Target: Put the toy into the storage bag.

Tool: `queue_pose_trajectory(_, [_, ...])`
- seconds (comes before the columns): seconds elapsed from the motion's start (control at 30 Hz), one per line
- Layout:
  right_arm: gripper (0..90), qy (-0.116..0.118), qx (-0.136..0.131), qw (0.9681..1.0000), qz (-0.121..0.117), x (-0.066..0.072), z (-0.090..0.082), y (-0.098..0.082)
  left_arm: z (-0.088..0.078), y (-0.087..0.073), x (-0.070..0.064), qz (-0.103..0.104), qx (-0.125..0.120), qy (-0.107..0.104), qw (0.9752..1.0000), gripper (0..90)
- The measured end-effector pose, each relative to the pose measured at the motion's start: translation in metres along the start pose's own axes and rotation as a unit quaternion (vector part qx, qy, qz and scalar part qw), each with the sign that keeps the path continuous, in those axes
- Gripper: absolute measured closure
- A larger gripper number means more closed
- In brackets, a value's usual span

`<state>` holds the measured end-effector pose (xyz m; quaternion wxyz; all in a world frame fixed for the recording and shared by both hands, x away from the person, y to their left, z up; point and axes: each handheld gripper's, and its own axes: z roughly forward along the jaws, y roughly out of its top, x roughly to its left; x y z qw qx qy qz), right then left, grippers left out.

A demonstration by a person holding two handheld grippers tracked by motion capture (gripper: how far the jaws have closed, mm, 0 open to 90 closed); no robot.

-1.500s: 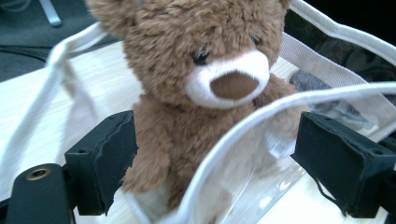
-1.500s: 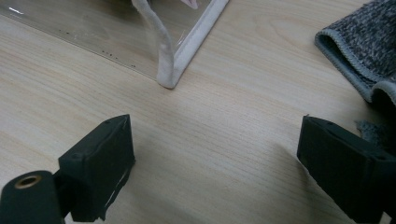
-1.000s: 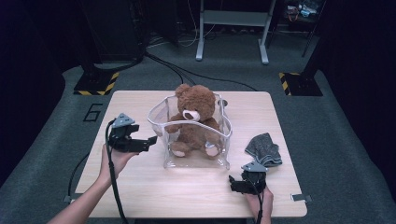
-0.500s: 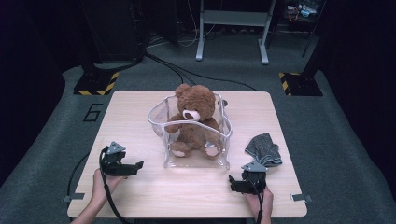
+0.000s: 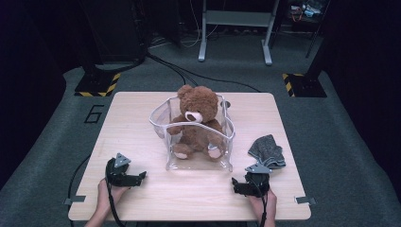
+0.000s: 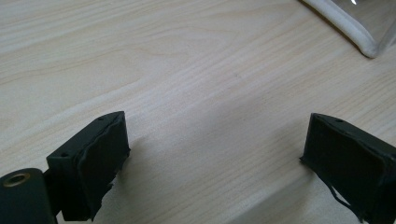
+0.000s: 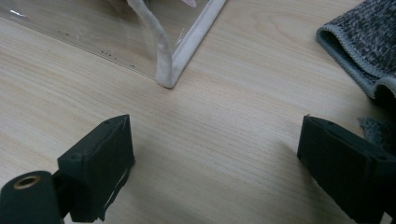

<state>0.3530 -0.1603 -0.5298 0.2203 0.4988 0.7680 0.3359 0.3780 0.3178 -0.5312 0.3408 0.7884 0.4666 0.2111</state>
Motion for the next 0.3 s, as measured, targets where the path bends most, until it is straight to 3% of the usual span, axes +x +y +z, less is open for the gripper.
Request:
queue_pose_trajectory(0.13, [9.3, -0.001, 0.001, 1.0000, -0.001, -0.0005, 0.0002, 0.0000, 0.0004, -0.0001, -0.0007, -0.005, 0.001, -0.007, 1.0000, 6.6])
queue_pose_trajectory(0.2, [8.4, -0.001, 0.000, 1.0000, 0.001, -0.0005, 0.0007, 0.0004, -0.0001, 0.0003, 0.0008, 0.009, 0.003, -0.006, 0.9999, 6.7])
queue_pose_trajectory(0.3, [8.2, 0.000, 0.003, 1.0000, 0.001, -0.0008, 0.0008, 0.0007, 0.0000, 0.0002, 0.0008, 0.009, 0.002, -0.007, 0.9999, 6.7])
